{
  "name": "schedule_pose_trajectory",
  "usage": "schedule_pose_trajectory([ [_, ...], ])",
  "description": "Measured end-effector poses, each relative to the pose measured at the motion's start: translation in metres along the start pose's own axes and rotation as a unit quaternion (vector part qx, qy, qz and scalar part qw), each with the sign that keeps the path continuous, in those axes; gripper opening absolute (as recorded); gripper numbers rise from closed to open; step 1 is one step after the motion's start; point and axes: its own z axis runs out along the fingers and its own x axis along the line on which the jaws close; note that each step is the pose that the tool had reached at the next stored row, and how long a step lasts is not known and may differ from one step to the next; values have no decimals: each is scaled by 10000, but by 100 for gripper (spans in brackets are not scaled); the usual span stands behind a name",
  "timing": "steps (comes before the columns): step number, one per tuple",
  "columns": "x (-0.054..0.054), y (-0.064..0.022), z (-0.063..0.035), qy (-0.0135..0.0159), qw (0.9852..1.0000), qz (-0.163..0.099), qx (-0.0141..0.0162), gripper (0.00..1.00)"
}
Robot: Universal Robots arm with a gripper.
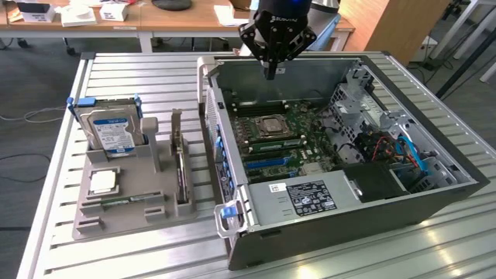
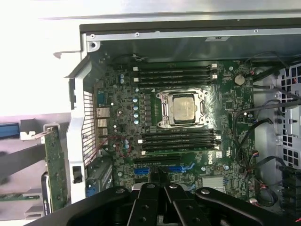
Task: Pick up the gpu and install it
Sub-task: 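Reach for the gpu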
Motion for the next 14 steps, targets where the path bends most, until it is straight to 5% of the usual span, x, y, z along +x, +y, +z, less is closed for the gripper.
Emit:
schedule_pose_trajectory([
  [14,282,-21,-2,0,10000,2,1,11],
])
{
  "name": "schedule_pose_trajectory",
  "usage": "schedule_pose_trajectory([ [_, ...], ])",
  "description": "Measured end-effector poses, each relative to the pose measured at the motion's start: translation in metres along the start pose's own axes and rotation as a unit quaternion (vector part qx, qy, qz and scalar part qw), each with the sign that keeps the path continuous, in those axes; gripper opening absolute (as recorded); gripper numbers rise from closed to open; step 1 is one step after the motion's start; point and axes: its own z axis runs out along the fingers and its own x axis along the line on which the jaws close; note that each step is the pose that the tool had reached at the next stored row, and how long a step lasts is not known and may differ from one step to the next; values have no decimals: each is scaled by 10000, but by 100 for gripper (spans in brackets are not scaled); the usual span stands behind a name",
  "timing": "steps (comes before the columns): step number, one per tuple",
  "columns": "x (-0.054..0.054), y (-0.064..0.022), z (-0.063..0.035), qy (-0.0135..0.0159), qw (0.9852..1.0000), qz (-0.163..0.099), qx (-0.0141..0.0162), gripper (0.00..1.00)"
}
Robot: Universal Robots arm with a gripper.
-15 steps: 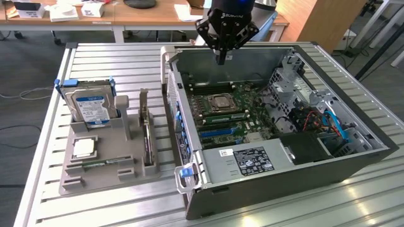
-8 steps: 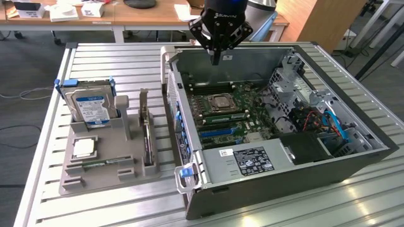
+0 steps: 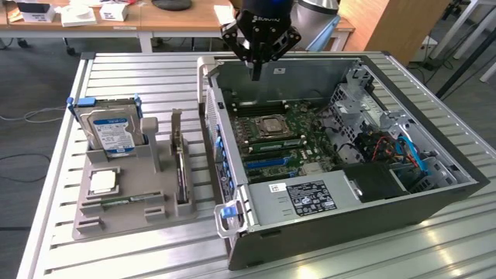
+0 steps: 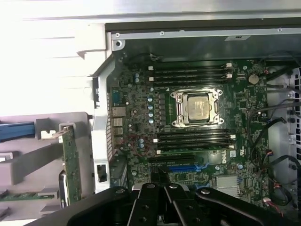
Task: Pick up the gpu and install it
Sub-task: 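Reach for the gpu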
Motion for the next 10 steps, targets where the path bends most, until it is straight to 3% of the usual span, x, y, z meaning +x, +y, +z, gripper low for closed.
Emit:
schedule_pose_trajectory([
  [10,254,-18,-4,0,10000,3,0,11],
])
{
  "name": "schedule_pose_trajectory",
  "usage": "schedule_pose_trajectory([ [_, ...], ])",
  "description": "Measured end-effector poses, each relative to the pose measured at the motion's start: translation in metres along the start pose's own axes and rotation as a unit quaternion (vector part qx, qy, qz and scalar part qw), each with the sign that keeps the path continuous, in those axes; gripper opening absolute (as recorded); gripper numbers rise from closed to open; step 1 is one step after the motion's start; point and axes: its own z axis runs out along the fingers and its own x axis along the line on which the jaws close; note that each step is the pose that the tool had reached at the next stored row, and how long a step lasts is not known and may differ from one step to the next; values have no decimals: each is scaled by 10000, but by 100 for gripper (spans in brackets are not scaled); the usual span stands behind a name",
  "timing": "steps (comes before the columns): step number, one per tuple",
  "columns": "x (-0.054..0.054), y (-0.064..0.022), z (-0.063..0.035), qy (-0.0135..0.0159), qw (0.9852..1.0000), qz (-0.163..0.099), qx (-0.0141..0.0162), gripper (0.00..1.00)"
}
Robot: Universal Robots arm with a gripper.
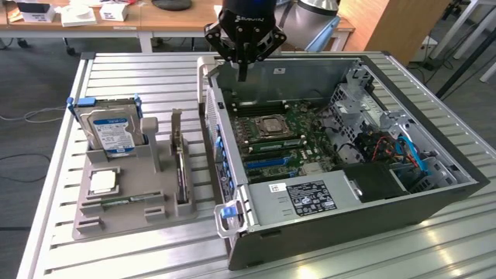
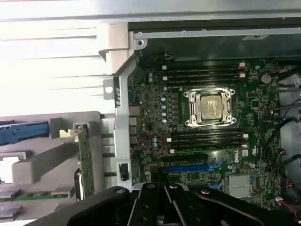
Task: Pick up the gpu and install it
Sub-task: 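Reach for the gpu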
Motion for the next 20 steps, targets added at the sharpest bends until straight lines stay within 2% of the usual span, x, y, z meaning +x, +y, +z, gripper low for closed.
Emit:
schedule_pose_trajectory([
  [20,500,-38,-8,0,10000,6,0,11],
])
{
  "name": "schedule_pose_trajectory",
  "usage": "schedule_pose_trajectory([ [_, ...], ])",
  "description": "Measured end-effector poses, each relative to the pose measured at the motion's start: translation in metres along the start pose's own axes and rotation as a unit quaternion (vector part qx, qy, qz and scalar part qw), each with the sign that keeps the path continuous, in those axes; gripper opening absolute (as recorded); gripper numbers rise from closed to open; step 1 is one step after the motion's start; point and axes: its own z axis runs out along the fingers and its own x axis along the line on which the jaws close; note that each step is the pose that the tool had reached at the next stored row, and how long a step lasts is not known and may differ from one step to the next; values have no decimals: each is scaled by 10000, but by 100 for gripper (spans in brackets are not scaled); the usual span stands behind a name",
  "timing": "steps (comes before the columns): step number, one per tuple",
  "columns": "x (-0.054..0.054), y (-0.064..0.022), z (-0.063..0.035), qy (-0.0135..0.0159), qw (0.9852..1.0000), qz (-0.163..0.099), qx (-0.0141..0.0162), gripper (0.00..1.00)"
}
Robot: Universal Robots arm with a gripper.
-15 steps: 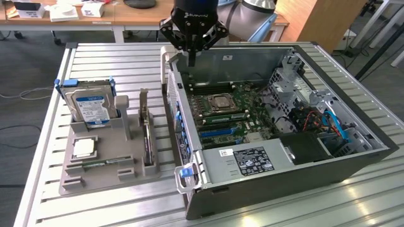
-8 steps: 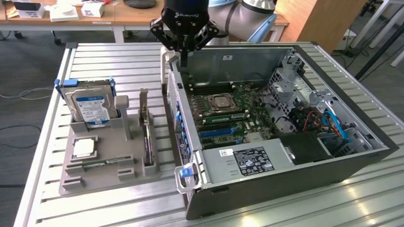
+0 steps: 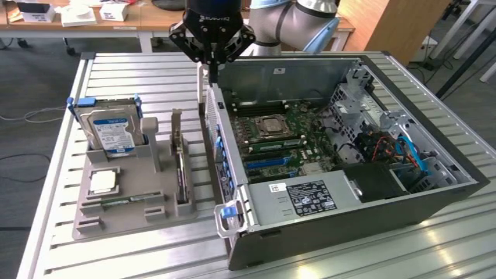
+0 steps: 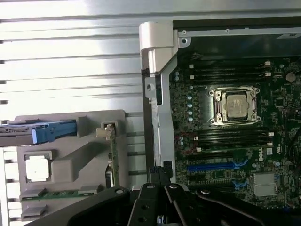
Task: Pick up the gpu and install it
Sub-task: 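Reach for the gpu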
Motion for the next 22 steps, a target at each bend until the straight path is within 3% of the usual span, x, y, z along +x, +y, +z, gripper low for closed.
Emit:
schedule_pose_trajectory([
  [13,309,-24,-5,0,10000,1,0,11],
  [22,458,-35,-3,0,10000,1,0,11],
])
